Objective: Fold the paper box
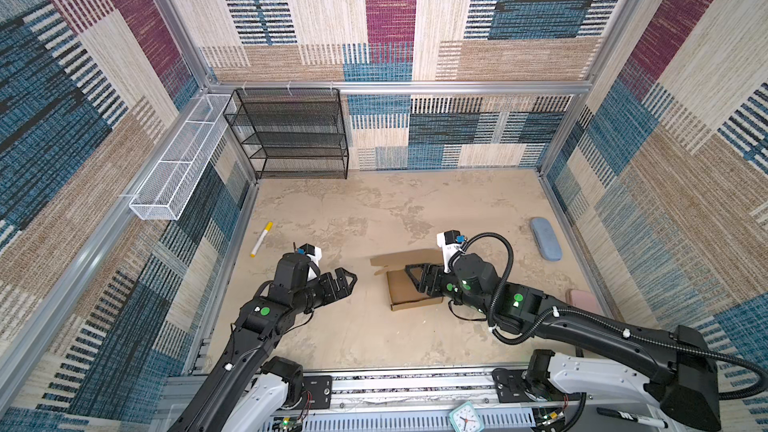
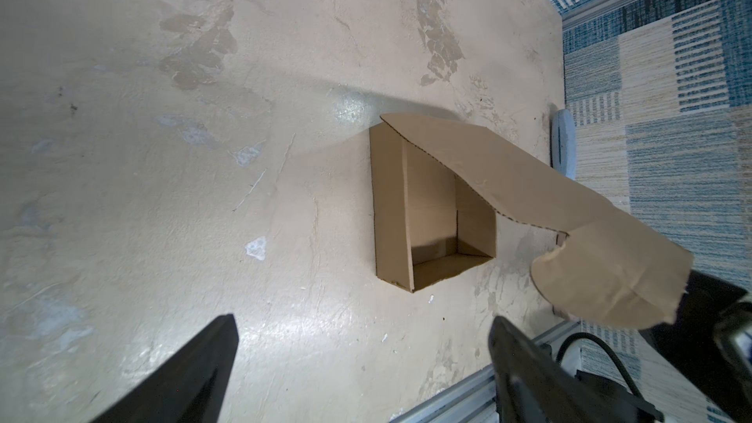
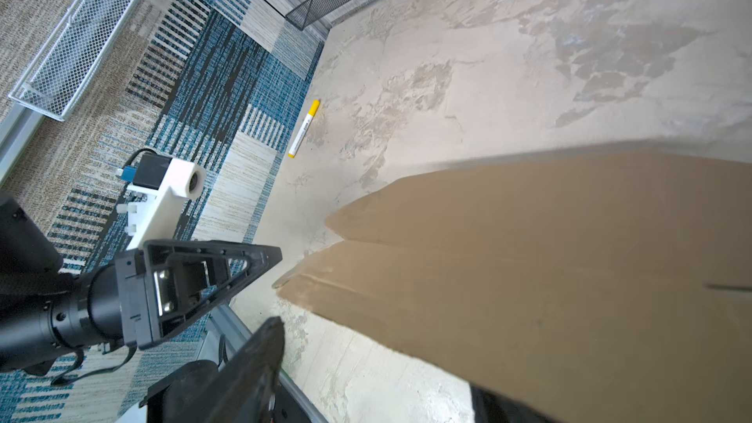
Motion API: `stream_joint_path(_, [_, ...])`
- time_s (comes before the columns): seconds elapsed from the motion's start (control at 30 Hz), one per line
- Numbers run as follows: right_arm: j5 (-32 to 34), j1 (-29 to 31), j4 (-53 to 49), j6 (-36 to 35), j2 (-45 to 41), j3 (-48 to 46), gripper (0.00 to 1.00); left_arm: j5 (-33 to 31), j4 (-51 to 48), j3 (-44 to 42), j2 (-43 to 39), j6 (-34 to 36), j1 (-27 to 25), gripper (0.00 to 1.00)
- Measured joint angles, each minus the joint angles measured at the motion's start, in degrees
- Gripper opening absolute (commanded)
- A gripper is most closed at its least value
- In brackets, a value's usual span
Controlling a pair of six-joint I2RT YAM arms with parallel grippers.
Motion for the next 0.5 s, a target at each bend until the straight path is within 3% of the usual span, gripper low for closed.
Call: stream_joint_path(0.5, [-7.04,-9.27,0.11,-5.16,10.36,10.49,0.73,-0.07,3.23,-2.19,1.27,0.76,-1.97,0.99])
